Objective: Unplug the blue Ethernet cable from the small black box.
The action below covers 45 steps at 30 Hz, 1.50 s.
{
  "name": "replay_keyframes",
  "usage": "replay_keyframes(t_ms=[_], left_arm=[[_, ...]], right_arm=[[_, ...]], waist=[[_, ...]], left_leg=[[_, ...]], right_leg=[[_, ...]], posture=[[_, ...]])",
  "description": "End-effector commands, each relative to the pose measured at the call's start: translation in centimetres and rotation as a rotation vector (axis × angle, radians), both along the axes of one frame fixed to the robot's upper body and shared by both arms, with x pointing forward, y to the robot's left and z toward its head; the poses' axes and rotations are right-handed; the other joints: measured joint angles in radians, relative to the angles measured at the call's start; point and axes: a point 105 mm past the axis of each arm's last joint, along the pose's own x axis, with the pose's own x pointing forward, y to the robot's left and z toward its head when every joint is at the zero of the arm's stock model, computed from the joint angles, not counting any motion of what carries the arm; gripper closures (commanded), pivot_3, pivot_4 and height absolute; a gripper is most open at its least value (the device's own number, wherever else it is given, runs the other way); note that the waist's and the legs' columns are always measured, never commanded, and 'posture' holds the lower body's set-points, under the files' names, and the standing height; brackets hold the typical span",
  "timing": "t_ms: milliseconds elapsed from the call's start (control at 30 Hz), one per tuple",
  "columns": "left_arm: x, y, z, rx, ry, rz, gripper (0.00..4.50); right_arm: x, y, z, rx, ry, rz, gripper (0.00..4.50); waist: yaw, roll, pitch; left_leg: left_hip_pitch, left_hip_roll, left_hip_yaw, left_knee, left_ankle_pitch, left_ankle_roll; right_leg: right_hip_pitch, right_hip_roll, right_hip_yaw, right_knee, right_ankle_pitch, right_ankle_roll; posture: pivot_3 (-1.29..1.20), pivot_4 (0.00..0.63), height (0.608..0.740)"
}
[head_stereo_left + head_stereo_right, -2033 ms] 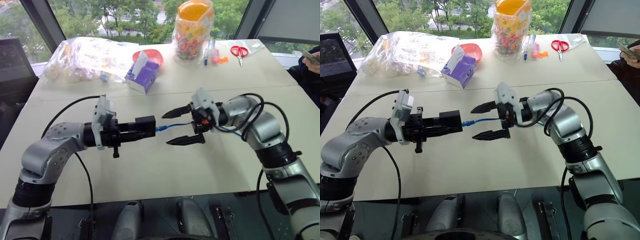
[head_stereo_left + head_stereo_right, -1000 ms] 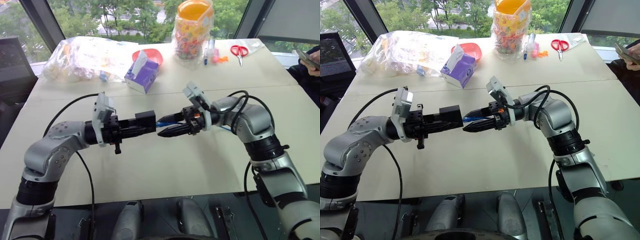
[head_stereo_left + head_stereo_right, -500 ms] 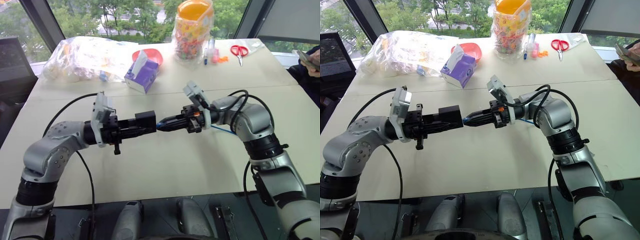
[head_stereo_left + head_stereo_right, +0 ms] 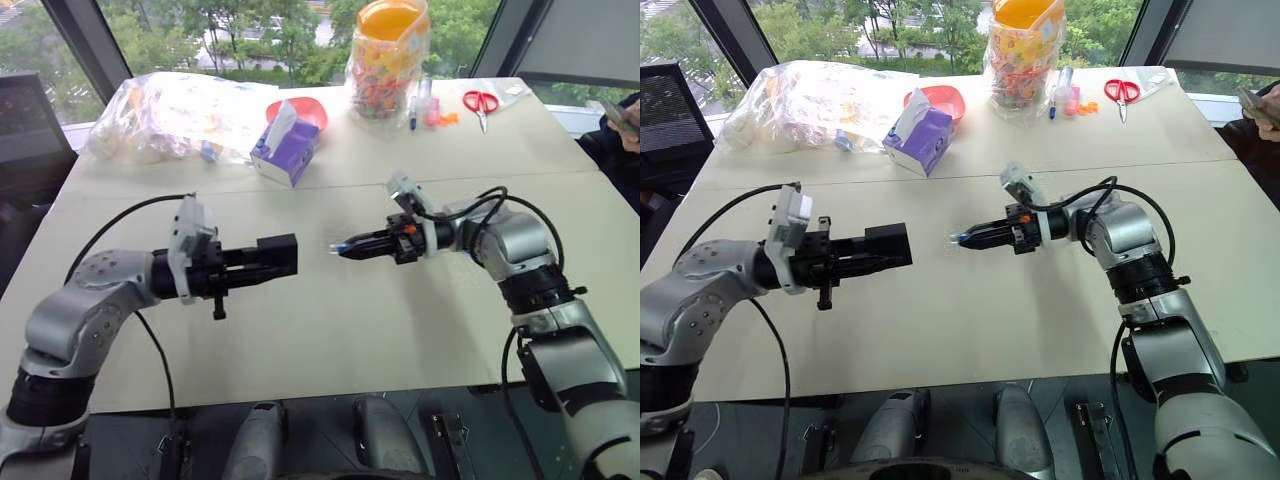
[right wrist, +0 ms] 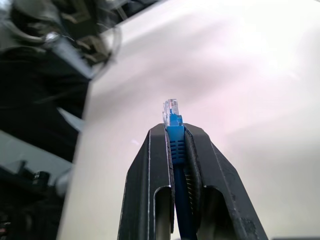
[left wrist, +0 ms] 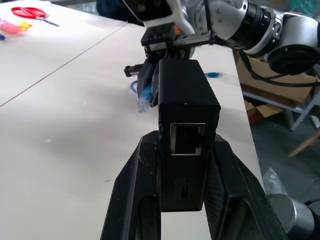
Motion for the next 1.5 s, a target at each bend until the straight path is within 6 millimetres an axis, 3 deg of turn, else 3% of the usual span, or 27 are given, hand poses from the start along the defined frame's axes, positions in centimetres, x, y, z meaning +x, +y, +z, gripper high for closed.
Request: replay_keyframes(t_ms=[33,233,400,600,933,1100,1267,1367,1500], left_arm=[[0.6,0.1,0.2,0.030,-0.098,0.043,4.01],[5.8,-0.2,-2.1,-0.011,-0.224,0.296,4.01],[7.9,-2.2,-3.5,-0.050,-0.297,0.368,4.01],[10.2,-3.7,-6.6,-0.064,-0.295,0.470,4.01],[10.6,-4.8,-10.2,-0.043,-0.152,0.486,4.01],[10.7,-5.0,-11.3,-0.022,-0.098,0.480,4.01],[10.4,-5.1,-12.2,-0.011,-0.060,0.470,1.69],[10.2,-4.7,-12.2,-0.009,-0.061,0.471,0.15],[10.0,-3.8,-11.7,-0.013,-0.069,0.480,0.06]], right_arm=[[1.9,-1.2,0.0,-0.028,-0.110,-0.105,4.45],[6.8,-2.3,-1.9,-0.090,-0.259,-0.430,4.45],[9.4,-4.4,-3.4,-0.171,-0.352,-0.673,4.45],[10.2,-5.6,-5.0,-0.210,-0.364,-0.816,4.45],[10.1,-5.6,-5.5,-0.201,-0.342,-0.829,4.45],[10.1,-6.0,-5.2,-0.191,-0.334,-0.844,2.35],[10.0,-6.3,-4.7,-0.182,-0.334,-0.842,0.00],[9.9,-6.4,-4.0,-0.155,-0.338,-0.828,0.00],[9.6,-6.6,-2.4,-0.078,-0.322,-0.800,0.00]], waist=[[-0.001,0.000,0.000],[0.001,0.000,0.000],[0.004,0.000,0.000],[0.002,0.000,0.000],[0.001,0.000,0.000],[0.002,0.000,0.000],[0.001,0.001,-0.001],[0.000,0.001,-0.001],[-0.002,0.001,-0.001]], left_leg=[[0.000,0.000,0.000,0.000,0.000,0.000],[0.001,0.000,0.000,0.001,0.000,0.000],[-0.001,0.000,0.000,0.000,0.001,-0.001],[0.000,0.000,0.000,0.001,0.001,-0.001],[0.001,0.000,0.000,0.001,0.001,-0.001],[0.003,0.000,0.000,0.002,0.001,-0.001],[0.008,0.000,0.000,0.001,0.001,-0.001],[0.012,0.000,0.000,0.000,0.001,-0.001],[0.013,0.000,0.000,0.000,0.001,-0.001]], right_leg=[[0.000,0.000,0.000,0.000,0.000,0.000],[0.001,0.000,0.000,0.001,0.001,-0.001],[0.000,0.000,0.000,0.000,0.001,0.000],[0.000,0.000,0.000,0.001,0.001,0.000],[0.001,0.000,0.000,0.002,0.001,0.001],[0.004,0.000,0.000,0.002,0.001,0.001],[0.008,0.000,0.000,0.002,0.001,0.001],[0.012,0.000,0.001,0.001,0.001,0.001],[0.012,0.000,0.001,0.001,0.001,0.001]], posture=[[0.00,0.150,0.740],[0.00,0.150,0.740],[0.00,0.150,0.740],[0.00,0.150,0.740],[0.00,0.150,0.740],[0.00,0.150,0.740],[0.00,0.150,0.740],[0.00,0.150,0.740],[0.00,0.150,0.740]])
